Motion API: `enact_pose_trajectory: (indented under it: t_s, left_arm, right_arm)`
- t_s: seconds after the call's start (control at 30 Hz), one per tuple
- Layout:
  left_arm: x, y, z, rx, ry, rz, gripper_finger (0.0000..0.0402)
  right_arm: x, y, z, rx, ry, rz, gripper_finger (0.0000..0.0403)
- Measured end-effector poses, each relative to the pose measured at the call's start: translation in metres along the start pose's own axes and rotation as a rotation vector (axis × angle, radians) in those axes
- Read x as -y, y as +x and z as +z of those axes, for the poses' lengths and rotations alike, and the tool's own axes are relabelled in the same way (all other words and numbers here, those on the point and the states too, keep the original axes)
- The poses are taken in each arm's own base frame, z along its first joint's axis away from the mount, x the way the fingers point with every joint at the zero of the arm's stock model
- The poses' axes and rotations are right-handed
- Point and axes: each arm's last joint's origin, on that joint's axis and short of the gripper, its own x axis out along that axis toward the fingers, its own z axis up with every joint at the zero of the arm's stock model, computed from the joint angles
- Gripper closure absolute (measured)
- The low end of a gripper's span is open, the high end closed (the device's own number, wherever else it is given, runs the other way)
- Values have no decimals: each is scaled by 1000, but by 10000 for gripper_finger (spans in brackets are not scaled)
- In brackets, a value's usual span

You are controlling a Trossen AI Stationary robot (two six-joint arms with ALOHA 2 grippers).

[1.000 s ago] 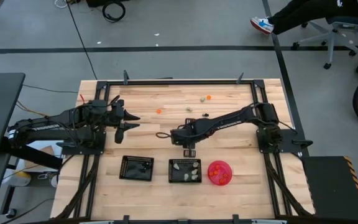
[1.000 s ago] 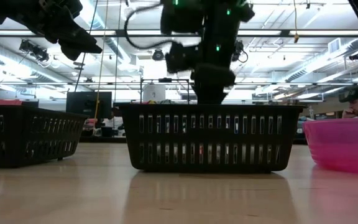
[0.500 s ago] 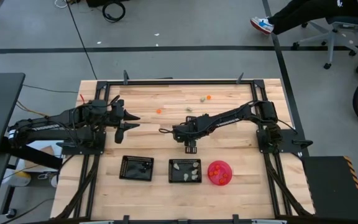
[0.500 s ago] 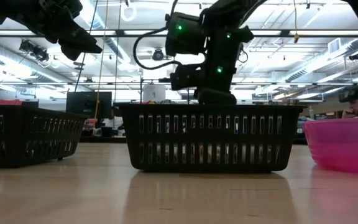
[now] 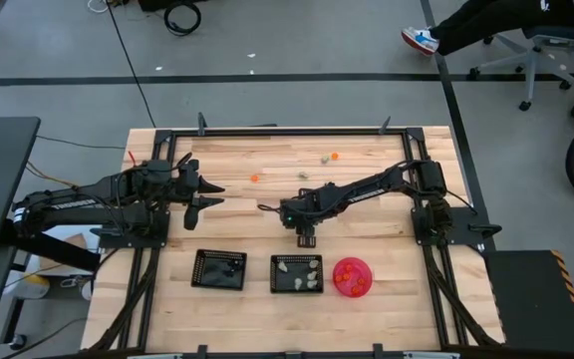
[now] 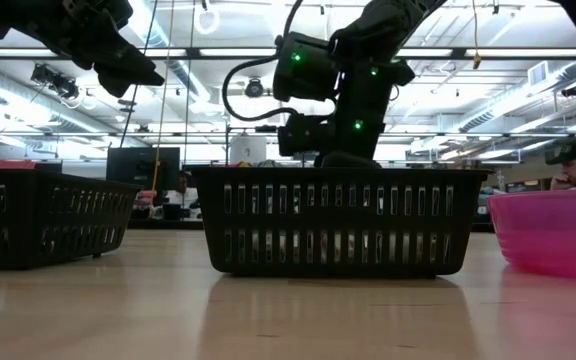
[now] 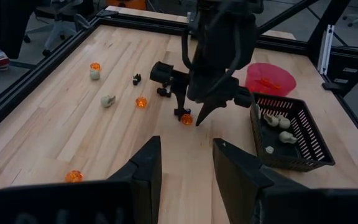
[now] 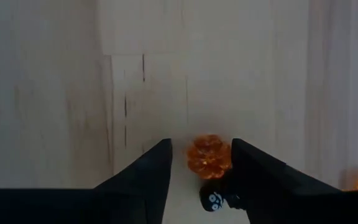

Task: Sort Halloween decoration
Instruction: Put the orange pumpkin toy into the pink bowl

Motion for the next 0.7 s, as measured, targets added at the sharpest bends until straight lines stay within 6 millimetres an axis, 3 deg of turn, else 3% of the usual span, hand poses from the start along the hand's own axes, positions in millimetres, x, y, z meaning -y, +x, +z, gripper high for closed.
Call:
enact_pose_trajectory:
  t_s: [0.33,0.53,0.7]
  left_arm:
    - [0,0,0,0,0,0,285]
    - [0,0,0,0,0,0,285]
    - [0,0,0,0,0,0,285]
  right_arm:
    - [2,1,0,-1,27,49,299]
    - [2,-1,1,-4,26,49,300]
    - [-1,-15,13,21,5,67,300]
